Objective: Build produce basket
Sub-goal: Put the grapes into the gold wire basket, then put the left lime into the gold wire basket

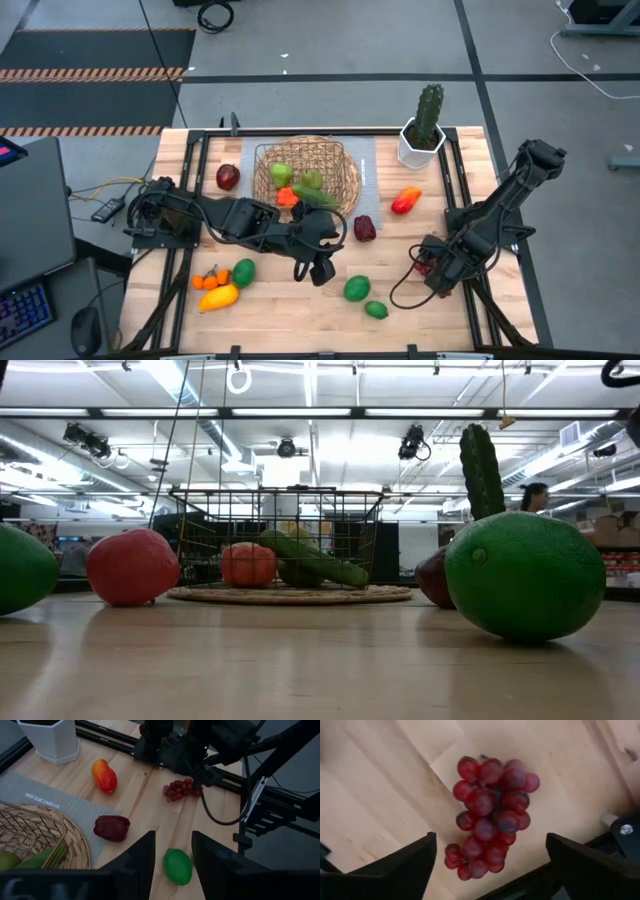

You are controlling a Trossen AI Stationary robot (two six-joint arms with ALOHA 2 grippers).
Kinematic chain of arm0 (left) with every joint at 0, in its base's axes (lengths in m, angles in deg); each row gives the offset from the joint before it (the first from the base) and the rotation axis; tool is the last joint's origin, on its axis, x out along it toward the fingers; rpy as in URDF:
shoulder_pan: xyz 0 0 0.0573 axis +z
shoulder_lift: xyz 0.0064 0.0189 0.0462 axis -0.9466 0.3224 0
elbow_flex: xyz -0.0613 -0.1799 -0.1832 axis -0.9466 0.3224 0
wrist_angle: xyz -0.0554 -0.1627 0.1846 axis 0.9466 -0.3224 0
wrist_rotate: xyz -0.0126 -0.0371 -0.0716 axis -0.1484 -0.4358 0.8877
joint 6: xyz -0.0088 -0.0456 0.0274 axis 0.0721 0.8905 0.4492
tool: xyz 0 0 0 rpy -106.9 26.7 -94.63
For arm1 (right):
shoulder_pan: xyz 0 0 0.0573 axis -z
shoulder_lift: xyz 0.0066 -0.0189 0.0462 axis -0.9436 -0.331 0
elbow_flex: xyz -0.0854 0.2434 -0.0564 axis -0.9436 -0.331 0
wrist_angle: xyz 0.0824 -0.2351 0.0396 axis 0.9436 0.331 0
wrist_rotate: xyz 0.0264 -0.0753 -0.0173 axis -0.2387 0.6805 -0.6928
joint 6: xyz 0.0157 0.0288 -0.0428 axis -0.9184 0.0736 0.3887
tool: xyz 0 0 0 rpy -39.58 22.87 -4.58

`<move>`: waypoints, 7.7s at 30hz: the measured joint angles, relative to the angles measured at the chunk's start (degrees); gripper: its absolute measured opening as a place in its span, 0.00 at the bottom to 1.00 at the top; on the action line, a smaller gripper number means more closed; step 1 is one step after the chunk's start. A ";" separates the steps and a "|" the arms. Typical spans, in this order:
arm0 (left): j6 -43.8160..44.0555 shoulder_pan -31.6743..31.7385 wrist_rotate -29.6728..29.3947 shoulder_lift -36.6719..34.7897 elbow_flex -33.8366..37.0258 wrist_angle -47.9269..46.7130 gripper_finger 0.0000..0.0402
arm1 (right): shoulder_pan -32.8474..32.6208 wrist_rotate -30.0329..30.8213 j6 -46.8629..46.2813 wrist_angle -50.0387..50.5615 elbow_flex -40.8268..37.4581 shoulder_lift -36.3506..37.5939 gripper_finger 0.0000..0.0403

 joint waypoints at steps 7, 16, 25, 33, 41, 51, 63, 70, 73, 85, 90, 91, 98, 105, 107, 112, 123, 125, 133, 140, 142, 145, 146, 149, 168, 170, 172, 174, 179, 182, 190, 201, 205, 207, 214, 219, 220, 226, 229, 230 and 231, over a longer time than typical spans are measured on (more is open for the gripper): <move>0.22 0.02 0.02 0.00 -0.02 0.00 0.34 | 0.01 -0.35 -2.03 -6.29 -4.44 0.02 0.97; 0.22 0.02 0.04 0.00 -0.07 -0.02 0.33 | 0.00 -3.06 -3.04 -11.01 -9.40 0.02 0.93; 0.28 0.02 0.04 0.00 -0.07 -0.02 0.33 | 0.00 -4.10 -5.36 -18.10 -12.78 0.02 0.86; 0.29 0.02 0.04 0.00 -0.07 -0.02 0.33 | 0.00 -2.99 -5.44 -18.41 -12.84 0.02 0.86; 0.33 0.02 0.04 0.00 -0.07 -0.02 0.33 | 0.00 -2.94 -5.62 -18.74 -12.84 0.02 0.75; 0.39 0.02 0.04 0.00 -0.07 -0.01 0.32 | 0.02 -2.29 -5.49 -20.08 -12.78 0.07 0.28; 0.68 0.02 0.04 0.00 -0.07 0.00 0.32 | 0.65 -3.01 -3.36 -22.29 -9.20 0.47 0.20; 0.72 0.02 0.04 0.00 -0.07 0.07 0.32 | 5.13 1.03 2.24 -21.78 -2.80 1.25 0.20; 0.72 0.02 0.05 0.00 -0.07 1.17 0.32 | 8.25 3.03 6.92 -21.31 0.71 1.25 0.19; -0.03 0.04 2.34 -0.58 -0.07 8.34 0.32 | 27.28 11.55 31.38 -16.67 16.55 1.29 0.19; -1.58 0.68 2.17 -2.61 -0.09 11.11 0.32 | 36.66 11.82 38.50 -21.84 18.80 1.29 0.19; -2.36 0.76 2.08 -3.06 -0.07 11.28 0.32 | 38.49 11.09 39.27 -23.73 18.80 1.29 0.19; -7.19 1.41 0.09 -5.60 -0.09 16.08 0.32 | 47.86 7.94 42.97 -37.53 18.80 -0.28 0.19; -9.31 2.10 -0.24 -6.63 -0.09 18.12 0.32 | 53.42 7.27 48.61 -46.28 18.89 -5.32 0.19; -9.41 2.10 -0.24 -6.67 -0.09 18.38 0.32 | 54.38 5.76 48.55 -46.42 18.85 -7.20 0.19; -9.18 1.96 -0.24 -6.71 -0.09 18.36 0.32 | 55.80 0.47 47.32 -47.44 18.80 -11.30 0.19; -8.35 1.25 -0.24 -6.71 -0.08 18.26 0.32 | 58.27 0.40 48.06 -48.78 18.80 -12.15 0.19; -8.31 1.27 -0.24 -6.71 -0.08 18.27 0.32 | 58.82 0.46 48.11 -48.65 18.80 -12.17 0.19; -7.21 1.27 -0.24 -6.71 -0.07 18.27 0.32 | 60.54 0.72 48.70 -48.70 18.80 -12.17 0.32; -6.68 0.98 -0.24 -6.71 -0.07 17.65 0.32 | 60.48 1.29 48.37 -48.72 18.80 -12.17 0.58; -5.05 0.96 -0.24 -6.71 -0.09 16.16 0.32 | 60.50 1.37 47.42 -48.70 18.80 -12.17 0.64; -2.21 0.62 -0.24 -6.69 -0.07 13.26 0.32 | 60.39 1.43 47.01 -48.74 18.80 -12.15 0.71; -1.72 0.56 -0.24 -6.67 -0.07 12.75 0.32 | 60.37 1.41 47.02 -48.75 18.80 -12.15 0.73; -0.53 0.12 -0.23 -6.67 -0.07 11.49 0.32 | 60.37 0.50 47.01 -49.00 18.80 -12.13 0.77; 21.61 -3.97 6.40 -6.67 -0.07 -27.76 0.33 | 58.39 -13.64 47.23 -42.82 18.80 -4.28 0.77; 22.76 -4.46 6.43 -6.67 -0.07 -31.76 0.34 | 57.89 -13.64 47.21 -42.86 18.80 -3.20 0.77; 23.00 -4.79 6.43 -6.67 -0.07 -35.04 0.35 | 57.42 -13.64 47.14 -43.04 18.80 -2.29 0.77; 23.42 -4.90 6.40 -6.69 0.50 -37.04 0.36 | 56.88 -13.56 47.04 -43.06 18.80 -1.53 0.77; 23.82 -4.88 6.44 -6.65 4.71 -37.38 0.37 | 55.41 -13.17 47.01 -43.03 18.80 -0.24 0.77; 23.41 -5.09 7.65 -6.67 8.98 -37.44 0.37 | 54.50 -13.05 47.01 -43.05 18.80 0.21 0.77; 21.62 -5.74 11.57 -11.90 20.24 -37.42 0.35 | 52.37 -12.99 46.96 -42.88 18.80 0.17 0.77; 35.03 -11.29 10.80 -31.80 38.05 -31.72 0.36 | 51.58 -10.96 45.64 -42.53 18.80 0.15 0.77; 38.62 -13.63 13.55 -33.00 42.60 -29.66 0.39 | 51.58 -9.71 45.44 -42.53 18.80 0.15 0.77; 39.23 -14.52 14.49 -32.98 44.57 -27.29 0.41 | 51.58 -8.60 45.12 -42.55 18.80 0.15 0.77; 41.40 -15.74 20.64 -32.98 51.36 -18.02 0.55 | 51.60 -7.49 45.05 -42.55 18.80 0.15 0.77; 45.22 -16.22 24.41 -32.96 54.73 -15.28 0.66 | 51.60 -7.49 45.03 -42.53 18.80 0.15 0.77; 45.57 -16.41 24.40 -32.94 54.86 -15.06 0.67 | 51.60 -7.49 45.03 -42.53 18.80 0.15 0.77; 46.90 -16.74 24.15 -32.89 54.88 -14.95 0.74 | 51.60 -7.52 45.11 -42.51 18.80 0.13 0.77; 47.23 -16.72 24.14 -32.89 54.88 -15.02 0.76 | 51.60 -7.54 45.13 -42.44 18.80 0.13 0.77; 47.35 -16.74 24.14 -32.89 54.88 -15.04 0.76 | 51.60 -7.54 45.16 -42.44 18.80 0.13 0.77; 47.62 -16.72 24.12 -32.89 54.88 -15.07 0.77 | 51.60 -7.55 45.16 -42.42 18.80 0.13 0.77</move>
